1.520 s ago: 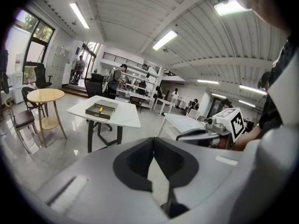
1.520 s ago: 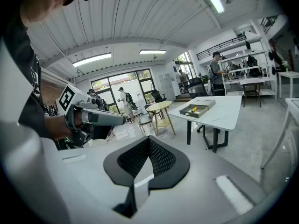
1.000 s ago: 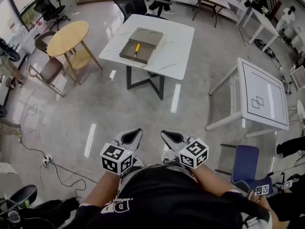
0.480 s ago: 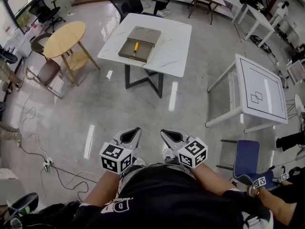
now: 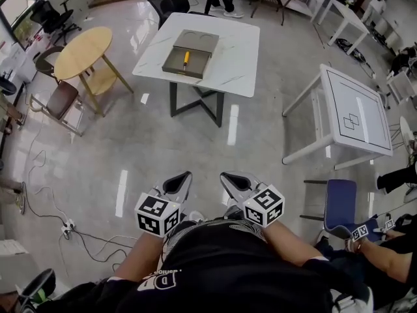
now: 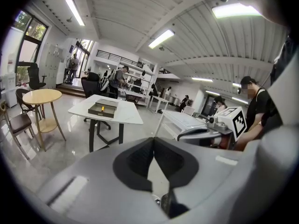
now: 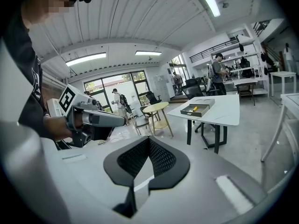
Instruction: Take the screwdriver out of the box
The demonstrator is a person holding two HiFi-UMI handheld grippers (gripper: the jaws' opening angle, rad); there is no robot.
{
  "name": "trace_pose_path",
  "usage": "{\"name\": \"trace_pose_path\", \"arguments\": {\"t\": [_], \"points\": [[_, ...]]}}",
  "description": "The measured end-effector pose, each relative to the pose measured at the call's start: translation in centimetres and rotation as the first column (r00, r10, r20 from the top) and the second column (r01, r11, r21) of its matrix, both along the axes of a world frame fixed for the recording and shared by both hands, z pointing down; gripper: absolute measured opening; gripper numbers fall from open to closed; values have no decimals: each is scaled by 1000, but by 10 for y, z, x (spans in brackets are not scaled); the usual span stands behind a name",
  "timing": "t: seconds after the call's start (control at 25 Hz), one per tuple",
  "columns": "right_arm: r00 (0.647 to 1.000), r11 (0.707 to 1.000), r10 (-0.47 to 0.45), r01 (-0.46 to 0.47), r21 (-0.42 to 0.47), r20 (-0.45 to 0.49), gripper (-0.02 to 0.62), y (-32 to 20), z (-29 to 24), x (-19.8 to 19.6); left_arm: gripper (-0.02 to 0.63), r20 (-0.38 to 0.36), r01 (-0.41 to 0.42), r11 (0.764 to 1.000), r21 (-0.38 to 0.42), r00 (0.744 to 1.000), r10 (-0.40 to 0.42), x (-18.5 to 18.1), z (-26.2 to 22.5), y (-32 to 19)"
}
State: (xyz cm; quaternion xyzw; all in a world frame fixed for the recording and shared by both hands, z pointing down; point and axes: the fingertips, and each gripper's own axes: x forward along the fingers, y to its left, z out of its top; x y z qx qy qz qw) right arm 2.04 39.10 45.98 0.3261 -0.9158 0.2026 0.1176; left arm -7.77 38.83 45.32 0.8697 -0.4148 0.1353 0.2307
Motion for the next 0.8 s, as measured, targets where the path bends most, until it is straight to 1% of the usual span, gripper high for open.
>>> {"name": "trace_pose_path", "arguments": {"t": [0.28,0.48,0.64,0.8], "points": [[1000,1000,6,-6,-23,-15,-5,0,5,-10,58,-18,-9,1000,-16,1000,9,-8,8,-3],[1000,1000,-1,1,-28,-14,-5,-11,8,-16,58,-29,4,1000,-19,1000,-4,-11,10,-14],[1000,1000,-14,14,-25,-7,-5,-30,10,-17,58,-27,22,1000,-18,999,-22,-9,11,-31],[1000,1000,-13,13,-18,2,-5,-63,8,-9,58,-17,33,999,-17,999,-33,-5,11,-55]]}}
